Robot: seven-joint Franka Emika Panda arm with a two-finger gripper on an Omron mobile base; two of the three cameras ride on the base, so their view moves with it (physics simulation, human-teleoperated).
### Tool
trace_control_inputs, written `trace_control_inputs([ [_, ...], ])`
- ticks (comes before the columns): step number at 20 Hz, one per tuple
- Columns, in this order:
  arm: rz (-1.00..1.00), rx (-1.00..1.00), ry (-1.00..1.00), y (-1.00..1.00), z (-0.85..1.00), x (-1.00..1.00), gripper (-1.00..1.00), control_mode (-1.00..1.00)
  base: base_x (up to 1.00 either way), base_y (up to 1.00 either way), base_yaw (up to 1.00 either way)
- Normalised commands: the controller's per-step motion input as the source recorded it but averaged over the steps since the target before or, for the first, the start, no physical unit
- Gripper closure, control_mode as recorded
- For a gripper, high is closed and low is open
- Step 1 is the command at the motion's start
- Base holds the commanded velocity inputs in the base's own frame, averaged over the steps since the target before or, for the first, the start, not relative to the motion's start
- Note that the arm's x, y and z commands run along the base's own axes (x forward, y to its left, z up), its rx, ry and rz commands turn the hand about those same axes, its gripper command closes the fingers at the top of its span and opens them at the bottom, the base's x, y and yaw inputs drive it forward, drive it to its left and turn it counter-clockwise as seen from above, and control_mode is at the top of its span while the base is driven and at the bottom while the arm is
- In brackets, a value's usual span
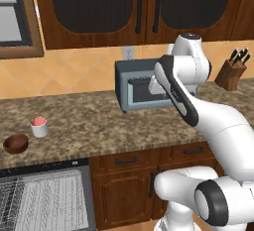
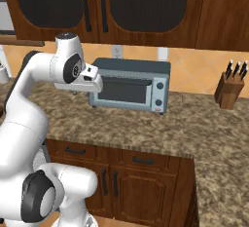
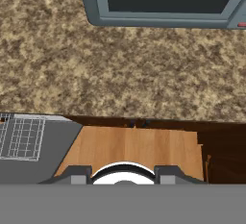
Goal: Pick up the cup and bowl from the counter, place them in the dishwasher, and close the dishwasher door.
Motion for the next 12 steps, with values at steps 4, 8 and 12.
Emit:
trace_control_inputs([
  [4,0.0,0.0,0.0,0.0,0.0,0.0,-1.0,1.0,-0.03,0.0,0.0],
  [8,0.0,0.0,0.0,0.0,0.0,0.0,-1.0,1.0,-0.09,0.01,0.13],
  [12,0.0,0.0,0.0,0.0,0.0,0.0,-1.0,1.0,0.0,0.0,0.55],
])
